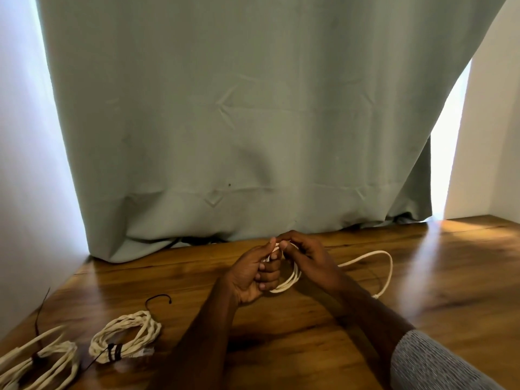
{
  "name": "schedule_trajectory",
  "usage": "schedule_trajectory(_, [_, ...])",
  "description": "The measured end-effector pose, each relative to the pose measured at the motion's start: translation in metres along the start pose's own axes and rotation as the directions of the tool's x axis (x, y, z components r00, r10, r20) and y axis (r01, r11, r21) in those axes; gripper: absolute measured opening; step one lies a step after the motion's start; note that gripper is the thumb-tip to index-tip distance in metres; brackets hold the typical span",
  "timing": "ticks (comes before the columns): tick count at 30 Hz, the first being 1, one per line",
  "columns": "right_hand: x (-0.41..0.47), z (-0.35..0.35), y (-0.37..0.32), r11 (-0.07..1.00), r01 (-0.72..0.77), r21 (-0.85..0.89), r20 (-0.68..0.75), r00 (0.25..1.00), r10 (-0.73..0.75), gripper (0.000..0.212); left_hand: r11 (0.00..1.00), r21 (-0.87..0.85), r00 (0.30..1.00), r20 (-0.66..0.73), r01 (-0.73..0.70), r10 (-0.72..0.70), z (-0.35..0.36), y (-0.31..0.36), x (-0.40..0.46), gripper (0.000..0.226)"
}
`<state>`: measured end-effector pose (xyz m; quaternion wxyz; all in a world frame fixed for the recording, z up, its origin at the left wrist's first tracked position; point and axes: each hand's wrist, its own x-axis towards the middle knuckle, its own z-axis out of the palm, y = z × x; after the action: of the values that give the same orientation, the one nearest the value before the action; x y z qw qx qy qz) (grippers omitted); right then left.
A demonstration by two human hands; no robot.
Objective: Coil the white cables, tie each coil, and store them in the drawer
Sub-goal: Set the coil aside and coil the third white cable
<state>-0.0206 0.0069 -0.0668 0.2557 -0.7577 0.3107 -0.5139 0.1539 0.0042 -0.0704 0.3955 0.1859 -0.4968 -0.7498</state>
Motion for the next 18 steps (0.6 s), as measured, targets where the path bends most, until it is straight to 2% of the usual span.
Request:
schedule_trajectory(4, [-0.002,0.004,0.006,0.947,-0.226,0.229,-0.006,0.972,0.233,0.018,0.992,0.101,0.995,-0.077,0.075,-0.067,0.0,-0.004,-0.002,0.042])
schedule_trajectory(9, [0.0,0.005,-0.008,0.942,-0.281,0.186,-0.007,0.958,0.287,0.023,0.995,0.071,0.991,-0.12,0.076,-0.068,0.0,-0.005,0.0,0.043])
schedule_trajectory(12, [0.003,0.007,-0.016,0.904,-0.393,0.171,0.007,0.918,0.397,0.039,0.998,0.008,0.987,-0.144,0.069,-0.067,0.002,-0.005,0.005,0.046])
schedule_trajectory(14, [0.0,0.006,-0.017,0.87,-0.474,0.136,0.061,0.88,0.471,0.05,0.996,0.034,0.983,-0.168,0.077,-0.07,0.001,-0.007,0.005,0.048])
schedule_trajectory(16, [-0.004,0.007,-0.013,0.838,-0.516,0.179,0.144,0.856,0.496,0.052,0.994,0.078,0.98,-0.189,0.076,-0.06,0.0,-0.007,0.004,0.049])
schedule_trajectory(18, [-0.003,0.009,-0.012,0.821,-0.512,0.253,0.153,0.859,0.488,0.048,0.997,0.059,0.98,-0.194,0.045,-0.033,0.001,-0.006,0.004,0.047])
